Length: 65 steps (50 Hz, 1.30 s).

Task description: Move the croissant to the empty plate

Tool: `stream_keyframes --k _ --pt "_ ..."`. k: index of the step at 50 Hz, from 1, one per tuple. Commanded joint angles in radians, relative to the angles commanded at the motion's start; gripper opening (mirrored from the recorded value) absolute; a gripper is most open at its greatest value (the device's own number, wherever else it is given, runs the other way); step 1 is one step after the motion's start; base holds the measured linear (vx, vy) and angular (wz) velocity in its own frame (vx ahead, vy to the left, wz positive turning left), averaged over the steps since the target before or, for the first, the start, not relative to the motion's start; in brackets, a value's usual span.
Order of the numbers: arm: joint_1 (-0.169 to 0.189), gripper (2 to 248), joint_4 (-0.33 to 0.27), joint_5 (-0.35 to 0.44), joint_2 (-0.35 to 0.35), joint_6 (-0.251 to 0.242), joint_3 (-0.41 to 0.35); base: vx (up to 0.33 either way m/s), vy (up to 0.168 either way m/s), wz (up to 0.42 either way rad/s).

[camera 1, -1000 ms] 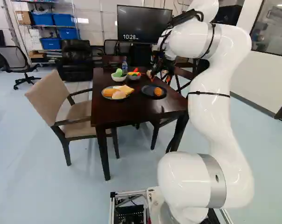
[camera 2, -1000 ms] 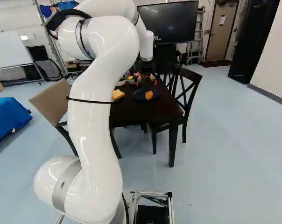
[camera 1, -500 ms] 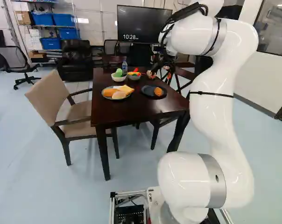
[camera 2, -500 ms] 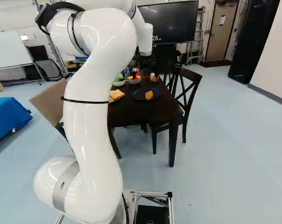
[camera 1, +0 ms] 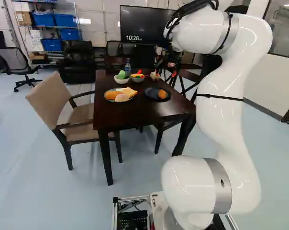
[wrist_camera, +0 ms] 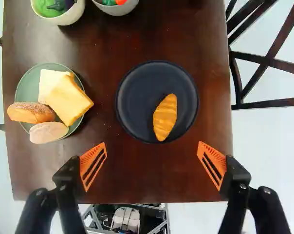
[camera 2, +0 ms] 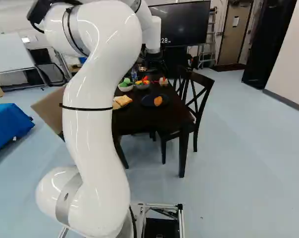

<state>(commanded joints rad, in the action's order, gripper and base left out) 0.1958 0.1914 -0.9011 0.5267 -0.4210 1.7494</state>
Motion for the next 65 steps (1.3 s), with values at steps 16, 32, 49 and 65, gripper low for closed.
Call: stream_keyframes --k 16,32,49,65 --pt "-0.001 247 -0.001 0.007 -0.003 0.002 -0.006 0.000 0.000 0.000" --pt "-0.004 247 -0.004 0.040 -0.018 0.010 -0.038 0.000 0.000 0.000" --pt "-0.012 247 -0.012 0.107 -0.049 0.025 -0.100 0.000 0.000 0.000" --pt "-0.022 247 -0.022 0.201 -0.091 0.048 -0.188 0.000 0.000 0.000"
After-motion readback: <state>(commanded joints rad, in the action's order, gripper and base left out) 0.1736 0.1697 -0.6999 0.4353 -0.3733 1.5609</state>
